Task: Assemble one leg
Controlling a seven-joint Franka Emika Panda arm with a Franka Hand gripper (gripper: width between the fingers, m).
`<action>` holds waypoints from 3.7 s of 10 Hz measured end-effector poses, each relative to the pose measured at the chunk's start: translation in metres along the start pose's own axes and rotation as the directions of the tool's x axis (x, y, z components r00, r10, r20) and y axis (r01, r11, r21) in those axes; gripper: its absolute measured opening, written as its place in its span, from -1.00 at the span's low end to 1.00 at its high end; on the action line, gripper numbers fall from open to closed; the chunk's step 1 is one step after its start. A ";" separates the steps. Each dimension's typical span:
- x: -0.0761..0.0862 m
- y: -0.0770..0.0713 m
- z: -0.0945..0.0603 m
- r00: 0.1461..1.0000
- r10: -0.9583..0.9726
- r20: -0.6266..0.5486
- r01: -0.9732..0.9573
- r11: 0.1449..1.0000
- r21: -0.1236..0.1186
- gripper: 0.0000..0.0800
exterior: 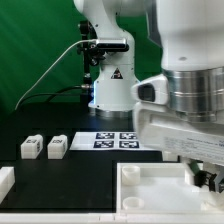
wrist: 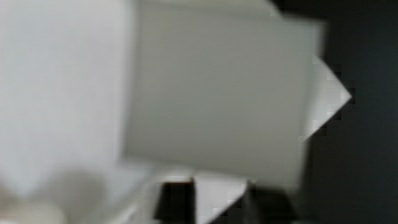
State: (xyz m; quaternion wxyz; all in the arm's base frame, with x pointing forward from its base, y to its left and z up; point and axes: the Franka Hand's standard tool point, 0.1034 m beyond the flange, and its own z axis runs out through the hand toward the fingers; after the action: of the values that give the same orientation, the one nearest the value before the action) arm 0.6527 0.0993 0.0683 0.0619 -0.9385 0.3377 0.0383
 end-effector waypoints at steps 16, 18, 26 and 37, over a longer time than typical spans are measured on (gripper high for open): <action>-0.034 -0.001 -0.003 0.775 -0.632 -0.010 0.632 0.775 0.008 0.32; -0.032 0.001 -0.003 0.776 -0.630 -0.010 0.630 0.776 0.005 -0.04; -0.016 0.001 -0.003 0.995 0.100 -0.001 -0.100 0.995 -0.002 -0.26; -0.026 0.003 -0.002 0.826 0.564 0.026 -0.562 0.826 -0.050 0.34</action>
Offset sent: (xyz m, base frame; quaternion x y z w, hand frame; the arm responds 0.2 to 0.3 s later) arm -0.0406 0.0113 0.0411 0.0482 0.1055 -0.1246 0.9854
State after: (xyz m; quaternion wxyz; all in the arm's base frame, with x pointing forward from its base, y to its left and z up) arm 0.6310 0.1126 0.0730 0.0356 -0.7974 0.5970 0.0800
